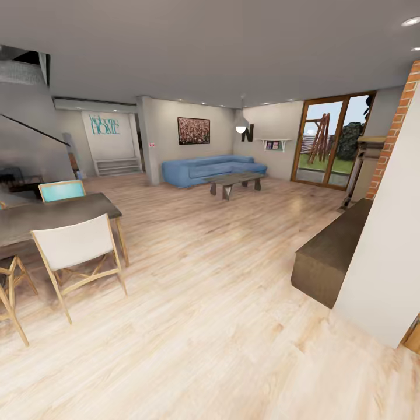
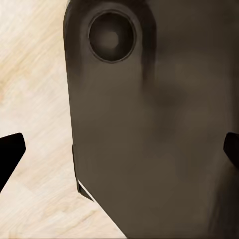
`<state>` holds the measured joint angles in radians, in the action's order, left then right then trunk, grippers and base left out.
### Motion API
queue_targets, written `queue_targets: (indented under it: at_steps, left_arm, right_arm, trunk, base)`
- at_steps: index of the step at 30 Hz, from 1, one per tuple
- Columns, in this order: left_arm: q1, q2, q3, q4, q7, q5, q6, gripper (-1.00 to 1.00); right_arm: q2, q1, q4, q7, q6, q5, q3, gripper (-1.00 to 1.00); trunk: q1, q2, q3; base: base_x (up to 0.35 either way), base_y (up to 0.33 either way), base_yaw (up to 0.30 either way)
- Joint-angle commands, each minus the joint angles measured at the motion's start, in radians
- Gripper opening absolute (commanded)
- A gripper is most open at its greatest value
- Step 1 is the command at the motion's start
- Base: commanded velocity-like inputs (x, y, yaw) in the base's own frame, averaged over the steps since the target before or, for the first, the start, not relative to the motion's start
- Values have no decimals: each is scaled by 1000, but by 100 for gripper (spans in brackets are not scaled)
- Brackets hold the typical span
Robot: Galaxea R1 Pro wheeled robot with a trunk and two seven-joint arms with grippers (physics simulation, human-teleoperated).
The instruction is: Pick up the poster from the kitchen countertop and hang it on one of the wall nails in the kitchen.
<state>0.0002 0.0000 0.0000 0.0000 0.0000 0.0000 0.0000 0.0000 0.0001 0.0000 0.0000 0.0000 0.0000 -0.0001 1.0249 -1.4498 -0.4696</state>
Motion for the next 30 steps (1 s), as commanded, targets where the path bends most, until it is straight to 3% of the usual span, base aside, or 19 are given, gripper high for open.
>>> queue_targets:
  at_steps: [1, 11, 19, 21, 24, 30]
  left_arm:
    - [6, 6, -1, -6, 1, -6, -6, 100]
    - [46, -4, -6, -61, 0, -6, -62, 100]
    - [46, -4, -6, -106, 0, -6, -83, 100]
    - [44, -16, -8, -118, -1, -6, -72, 100]
    - [47, -29, -5, -134, 1, -5, -55, 100]
    - [49, 4, 9, -168, -2, 2, -21, 100]
  right_arm:
    - [-6, -6, -6, -6, -6, 1, 5, 100]
    - [-60, -32, -63, -40, -62, 2, 5, 100]
    - [-60, -32, -108, -40, -98, 2, 5, 100]
    - [-49, -38, -119, -29, -86, 1, 3, 100]
    - [-58, -55, -136, -12, -70, -6, -6, 100]
    - [-89, -89, -170, -2, -36, -11, -11, 100]
  trunk:
    - [0, 0, 0]
    - [0, 0, 0]
    - [0, 0, 0]
    - [0, 0, 0]
    - [0, 0, 0]
    - [0, 0, 0]
  base:
    - [0, 0, 0]
    - [0, 0, 0]
    - [0, 0, 0]
    - [0, 0, 0]
    - [0, 0, 0]
    - [0, 0, 0]
